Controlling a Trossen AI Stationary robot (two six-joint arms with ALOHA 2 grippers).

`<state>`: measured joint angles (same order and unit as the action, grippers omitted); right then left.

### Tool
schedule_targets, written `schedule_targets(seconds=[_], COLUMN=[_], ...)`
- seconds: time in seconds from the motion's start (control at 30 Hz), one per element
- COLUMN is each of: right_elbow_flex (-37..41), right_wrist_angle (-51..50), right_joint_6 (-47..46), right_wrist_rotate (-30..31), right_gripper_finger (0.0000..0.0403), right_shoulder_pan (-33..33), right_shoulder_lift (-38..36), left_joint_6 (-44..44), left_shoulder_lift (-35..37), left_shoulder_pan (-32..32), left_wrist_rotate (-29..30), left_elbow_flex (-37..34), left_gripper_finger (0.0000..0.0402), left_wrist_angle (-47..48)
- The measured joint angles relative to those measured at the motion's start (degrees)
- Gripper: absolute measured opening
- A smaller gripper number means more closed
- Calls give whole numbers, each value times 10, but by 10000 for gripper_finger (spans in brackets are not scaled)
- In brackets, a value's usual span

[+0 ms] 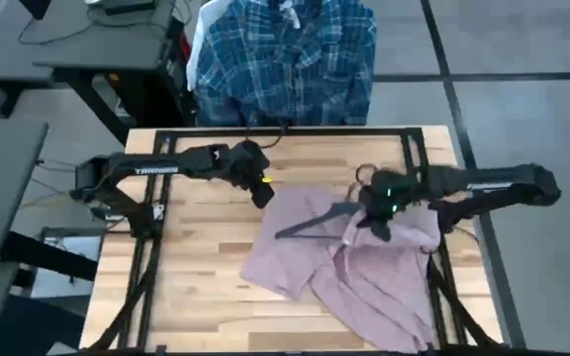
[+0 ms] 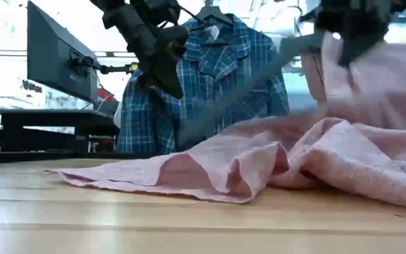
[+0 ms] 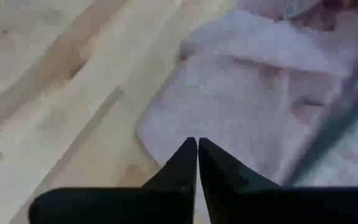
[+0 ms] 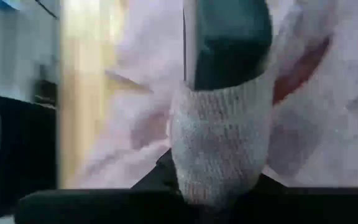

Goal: Hang clothes
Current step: Hang the pink polo shirt on the hanger rack

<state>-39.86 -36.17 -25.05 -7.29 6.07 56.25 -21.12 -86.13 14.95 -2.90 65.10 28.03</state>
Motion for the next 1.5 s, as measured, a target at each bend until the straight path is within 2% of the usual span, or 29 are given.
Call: schedule_targets(seconds=[0.13,0.23,0.33,0.53,0.6,0.7,0.83,0.9,1.07,1.23,1.37,1.5], right_elbow_flex=[38,44,44,44,44,44,43,43,43,43,43,43], right_wrist_angle=[75,83,73,76,75,75,77,76,76,94,94,93], right_joint_6=[-88,-161,-197,-234,-245,-265,-304,-323,-358,-374,-382,-391], right_wrist_rotate=[80,156,195,223,225,227,226,227,225,222,222,222], right_gripper_finger=[22,22,22,22,22,22,22,22,22,22,22,22], right_shoulder_pan=[126,201,240,292,298,297,286,281,250,235,230,230], right_shoulder_lift=[6,10,2,4,8,12,12,12,12,12,12,12], left_joint_6=[-16,-29,-30,-52,-49,-3,79,136,259,325,393,477], left_shoulder_lift=[0,0,0,-2,-14,-50,-135,-183,-292,-390,-458,-479], left_shoulder_pan=[-4,-8,-8,-8,-3,8,16,17,18,15,14,11], left_wrist_rotate=[0,-7,-49,-140,-165,-197,-255,-264,-267,-266,-264,-263], left_elbow_flex=[0,0,0,1,6,30,92,128,235,345,427,472], left_gripper_finger=[0,0,0,11,28,62,104,118,128,128,128,128], left_wrist_angle=[-1,-9,-38,-156,-192,-185,-168,-147,-118,-100,-8,89])
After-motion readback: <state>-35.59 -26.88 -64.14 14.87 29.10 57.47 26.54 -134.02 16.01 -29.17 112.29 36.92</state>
